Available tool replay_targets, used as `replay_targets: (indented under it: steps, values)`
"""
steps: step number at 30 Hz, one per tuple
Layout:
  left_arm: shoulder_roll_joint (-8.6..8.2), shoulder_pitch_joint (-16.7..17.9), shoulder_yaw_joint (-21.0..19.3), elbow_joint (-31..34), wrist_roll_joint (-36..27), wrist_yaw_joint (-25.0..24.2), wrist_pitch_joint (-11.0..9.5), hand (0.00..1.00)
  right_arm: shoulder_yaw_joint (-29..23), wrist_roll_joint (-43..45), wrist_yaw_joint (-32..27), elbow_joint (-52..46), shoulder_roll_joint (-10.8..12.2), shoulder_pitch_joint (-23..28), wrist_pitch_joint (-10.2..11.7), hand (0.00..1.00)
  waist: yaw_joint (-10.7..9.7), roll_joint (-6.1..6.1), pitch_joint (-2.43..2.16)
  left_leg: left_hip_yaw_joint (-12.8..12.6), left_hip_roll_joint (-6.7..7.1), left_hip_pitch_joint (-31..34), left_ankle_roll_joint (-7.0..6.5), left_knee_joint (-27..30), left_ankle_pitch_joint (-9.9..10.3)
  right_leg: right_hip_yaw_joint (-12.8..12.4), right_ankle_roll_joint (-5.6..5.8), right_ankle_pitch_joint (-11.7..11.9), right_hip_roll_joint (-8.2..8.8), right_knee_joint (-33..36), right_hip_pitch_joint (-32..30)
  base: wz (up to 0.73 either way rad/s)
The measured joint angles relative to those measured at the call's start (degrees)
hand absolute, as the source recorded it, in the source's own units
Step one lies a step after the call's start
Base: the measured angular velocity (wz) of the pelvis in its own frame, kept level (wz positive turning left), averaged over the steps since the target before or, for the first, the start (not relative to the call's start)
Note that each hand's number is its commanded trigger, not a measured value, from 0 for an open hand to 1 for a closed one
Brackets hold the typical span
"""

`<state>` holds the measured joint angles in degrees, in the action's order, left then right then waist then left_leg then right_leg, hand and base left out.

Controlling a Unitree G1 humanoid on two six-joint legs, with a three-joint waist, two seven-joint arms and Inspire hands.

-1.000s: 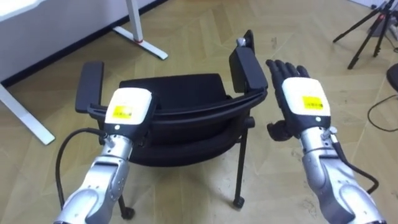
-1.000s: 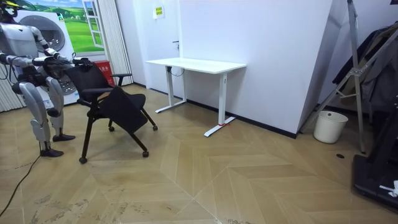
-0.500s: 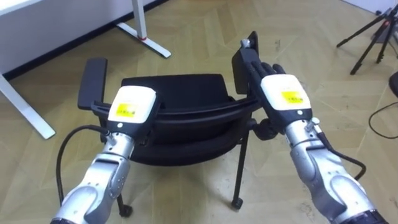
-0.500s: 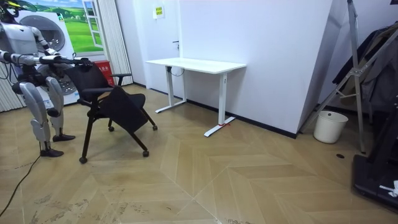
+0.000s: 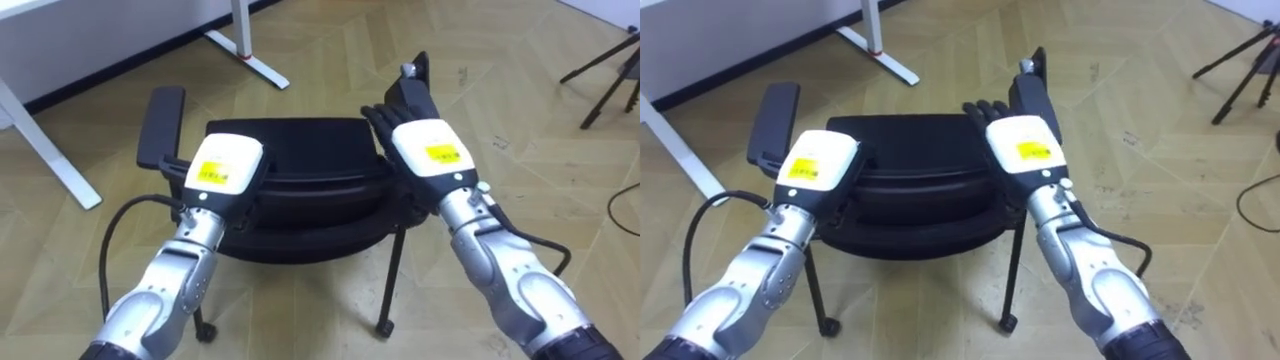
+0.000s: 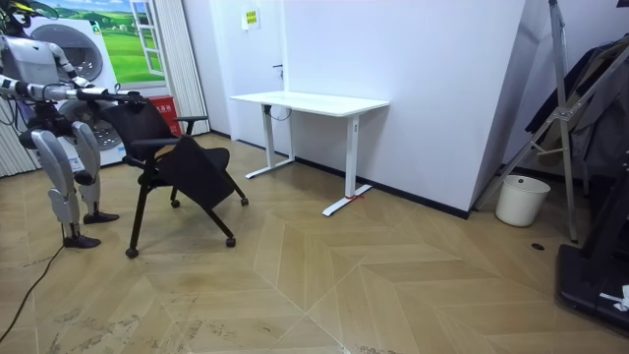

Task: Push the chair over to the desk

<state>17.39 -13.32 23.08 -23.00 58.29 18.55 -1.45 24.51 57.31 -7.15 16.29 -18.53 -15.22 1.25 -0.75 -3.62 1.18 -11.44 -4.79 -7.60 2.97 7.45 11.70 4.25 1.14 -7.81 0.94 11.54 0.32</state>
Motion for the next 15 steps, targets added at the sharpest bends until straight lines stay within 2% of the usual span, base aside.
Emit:
replay_targets:
  steps: [5, 15]
  values:
    - [-1.03, -1.2, 0.3, -0.7, 0.2, -0.3, -0.3, 1.00, 1.2, 0.1, 2.7, 3.1, 0.4, -0.5, -0.1, 0.00, 0.9, -0.02, 0.07, 0.8, -0.02, 0.6, -0.01, 0.0, 0.0, 0.6, 0.00, 0.0, 0.06, 0.0, -0.2, 0.07]
    - [-1.24, -1.2, 0.4, -0.5, 1.4, -0.3, -1.0, 1.00, 1.3, 1.8, 4.8, 3.8, 0.4, -0.5, 0.2, 0.00, 1.3, -0.26, -0.04, 2.1, -0.07, 1.1, -0.01, 0.3, 0.0, 1.1, 0.00, 0.0, 0.07, 0.0, -0.4, 0.02]
